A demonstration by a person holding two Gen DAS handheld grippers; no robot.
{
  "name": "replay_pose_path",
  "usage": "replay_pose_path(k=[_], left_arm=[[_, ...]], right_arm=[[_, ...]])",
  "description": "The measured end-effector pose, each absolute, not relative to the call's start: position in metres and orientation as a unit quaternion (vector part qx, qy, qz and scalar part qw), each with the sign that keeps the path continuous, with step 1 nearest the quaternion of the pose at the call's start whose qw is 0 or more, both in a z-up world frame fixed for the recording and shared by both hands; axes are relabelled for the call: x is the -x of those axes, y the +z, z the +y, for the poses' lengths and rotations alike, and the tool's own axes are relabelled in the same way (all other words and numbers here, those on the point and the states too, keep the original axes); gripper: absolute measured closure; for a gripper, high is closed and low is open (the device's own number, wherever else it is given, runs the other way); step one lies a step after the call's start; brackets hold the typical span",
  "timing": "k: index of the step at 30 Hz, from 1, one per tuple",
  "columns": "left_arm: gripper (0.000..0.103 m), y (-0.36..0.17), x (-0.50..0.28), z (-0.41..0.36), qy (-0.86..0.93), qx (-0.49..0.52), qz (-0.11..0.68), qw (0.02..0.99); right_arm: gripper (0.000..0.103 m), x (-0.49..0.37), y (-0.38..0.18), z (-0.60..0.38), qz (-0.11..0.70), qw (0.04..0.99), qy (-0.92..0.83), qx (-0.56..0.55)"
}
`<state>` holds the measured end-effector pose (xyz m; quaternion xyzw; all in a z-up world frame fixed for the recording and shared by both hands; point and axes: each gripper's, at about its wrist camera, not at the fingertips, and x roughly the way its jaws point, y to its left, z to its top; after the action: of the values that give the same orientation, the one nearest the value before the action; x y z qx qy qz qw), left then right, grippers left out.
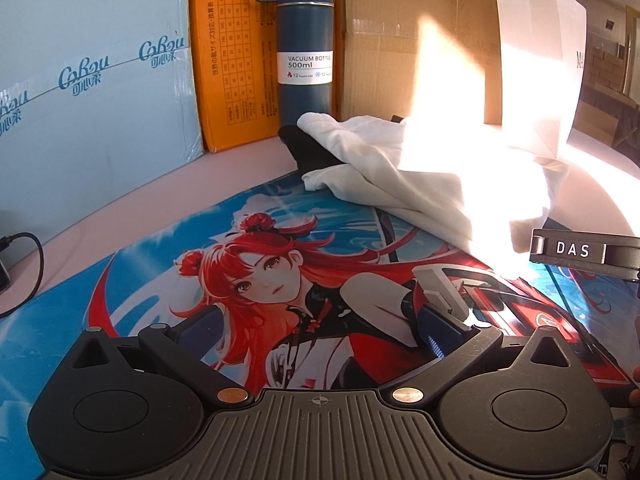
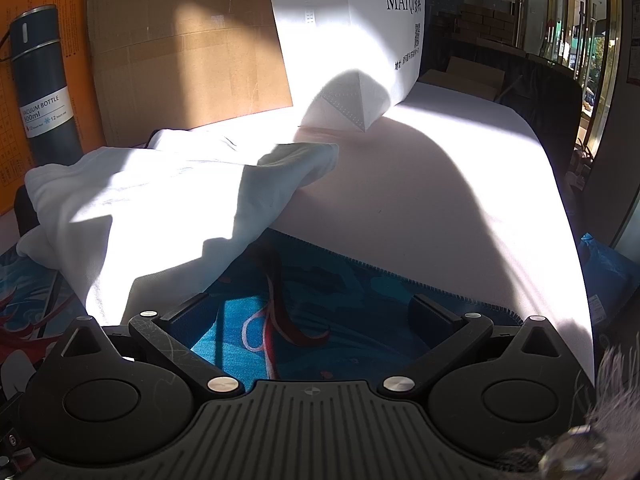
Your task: Fold clothes
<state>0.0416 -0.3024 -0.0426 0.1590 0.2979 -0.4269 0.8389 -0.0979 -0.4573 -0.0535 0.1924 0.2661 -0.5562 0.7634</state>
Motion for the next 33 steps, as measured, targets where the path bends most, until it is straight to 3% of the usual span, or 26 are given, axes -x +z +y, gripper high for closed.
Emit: replay_pose_path(k=[33], left_arm=[[0.000,-0.0430,-0.0408,-0.3041,-0.424,-0.155,0.299,0.841]], right_arm=[[0.000,0.0996,-0.0539,-0.4568,0.265,0.764,-0.557,-0.191]])
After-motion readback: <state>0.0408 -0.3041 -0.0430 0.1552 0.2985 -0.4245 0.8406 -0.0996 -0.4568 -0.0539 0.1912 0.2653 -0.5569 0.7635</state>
